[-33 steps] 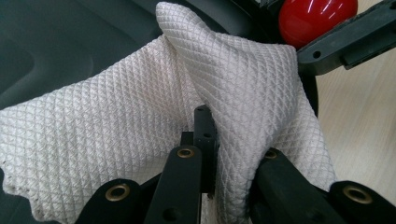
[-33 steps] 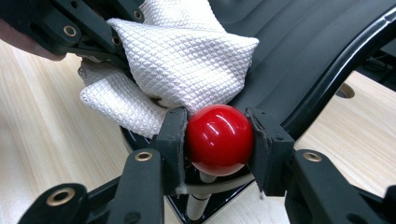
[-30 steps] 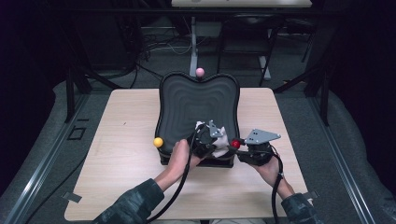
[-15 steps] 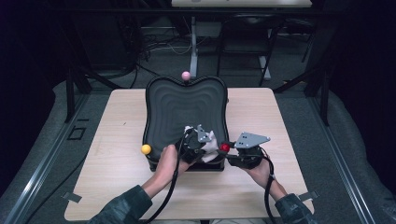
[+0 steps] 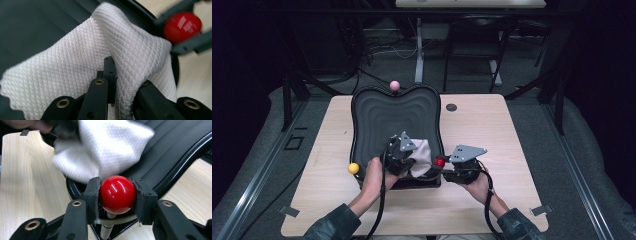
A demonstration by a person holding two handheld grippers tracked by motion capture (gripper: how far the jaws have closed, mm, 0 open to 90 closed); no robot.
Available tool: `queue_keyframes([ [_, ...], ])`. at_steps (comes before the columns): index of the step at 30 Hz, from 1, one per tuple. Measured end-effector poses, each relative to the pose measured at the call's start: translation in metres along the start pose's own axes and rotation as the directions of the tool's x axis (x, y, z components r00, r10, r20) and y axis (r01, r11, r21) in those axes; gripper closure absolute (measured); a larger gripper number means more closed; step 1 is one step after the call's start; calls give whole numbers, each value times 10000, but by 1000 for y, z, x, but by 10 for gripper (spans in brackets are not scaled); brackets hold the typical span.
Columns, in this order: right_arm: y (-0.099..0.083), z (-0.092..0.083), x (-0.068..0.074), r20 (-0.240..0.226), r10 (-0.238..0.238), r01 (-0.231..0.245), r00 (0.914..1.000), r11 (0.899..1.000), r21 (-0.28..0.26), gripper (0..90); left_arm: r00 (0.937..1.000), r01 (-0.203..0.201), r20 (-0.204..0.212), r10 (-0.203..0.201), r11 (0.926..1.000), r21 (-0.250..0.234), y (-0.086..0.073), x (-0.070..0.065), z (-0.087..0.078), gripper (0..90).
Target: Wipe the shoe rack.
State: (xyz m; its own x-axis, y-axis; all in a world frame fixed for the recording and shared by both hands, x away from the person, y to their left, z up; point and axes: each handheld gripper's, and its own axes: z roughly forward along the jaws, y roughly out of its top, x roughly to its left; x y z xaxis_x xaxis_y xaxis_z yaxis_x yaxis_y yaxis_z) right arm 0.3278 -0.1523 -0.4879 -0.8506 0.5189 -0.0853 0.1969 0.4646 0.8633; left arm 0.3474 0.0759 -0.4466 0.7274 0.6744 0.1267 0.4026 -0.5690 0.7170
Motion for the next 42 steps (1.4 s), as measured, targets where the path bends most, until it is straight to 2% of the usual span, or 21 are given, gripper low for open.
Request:
queue_keyframes([
  [3, 0, 0, 0, -29, 34, -34, 10000, 10000, -20, 601, 9989, 69, -454, -79, 9998, -211, 15, 15, -3, 862],
  [4, 0, 0, 0, -37, 31, -31, 10000, 10000, -42, 601, 9982, 218, -556, -236, 9992, -342, 21, 20, -3, 862],
  [6, 0, 1, 1, -33, 23, -23, 10000, 10000, 11, 601, 9952, 172, -958, -215, 9988, -452, 32, 29, -3, 862],
  [8, 1, 1, 1, -39, 10, -10, 10000, 10000, 27, 601, 9880, 12, -1540, -98, 9984, -559, 45, 38, -4, 862],
  [11, 1, 3, 1, -77, 25, -26, 10000, 9999, -104, 601, 9785, 261, -2018, -423, 9963, -821, 63, 57, -3, 862],
  [15, 1, 2, 1, -110, 21, -21, 9999, 10000, 2, 601, 9667, 557, -2450, -739, 9952, -805, 85, 75, 7, 861],
  [20, 1, 3, 2, -48, 7, -8, 10000, 9999, -114, 600, 9566, 632, -2809, -781, 9961, -619, 106, 83, 24, 861],
  [25, 1, 2, 2, -79, -10, 10, 10000, 10000, -67, 600, 9533, 749, -2897, -852, 9961, -466, 116, 86, 34, 861],
  [26, 1, 2, 2, -72, -11, 10, 10000, 10000, -61, 600, 9547, 784, -2846, -863, 9962, -389, 117, 87, 35, 861],
  [31, 0, 3, 2, -50, -44, 44, 10000, 10000, -76, 600, 9526, 955, -2865, -1029, 9946, -397, 122, 92, 36, 860],
  [34, 0, 3, 2, -27, -51, 51, 10000, 10000, -71, 600, 9487, 1024, -2964, -1097, 9939, -401, 126, 96, 36, 859],
  [40, 0, 3, 2, -15, -75, 75, 10000, 9999, -86, 600, 9403, 1518, -3000, -1609, 9870, -534, 135, 105, 39, 856],
  [42, 0, 3, 2, -32, -46, 46, 10000, 10000, -87, 600, 9404, 1694, -2889, -1791, 9838, -586, 138, 107, 42, 854],
])
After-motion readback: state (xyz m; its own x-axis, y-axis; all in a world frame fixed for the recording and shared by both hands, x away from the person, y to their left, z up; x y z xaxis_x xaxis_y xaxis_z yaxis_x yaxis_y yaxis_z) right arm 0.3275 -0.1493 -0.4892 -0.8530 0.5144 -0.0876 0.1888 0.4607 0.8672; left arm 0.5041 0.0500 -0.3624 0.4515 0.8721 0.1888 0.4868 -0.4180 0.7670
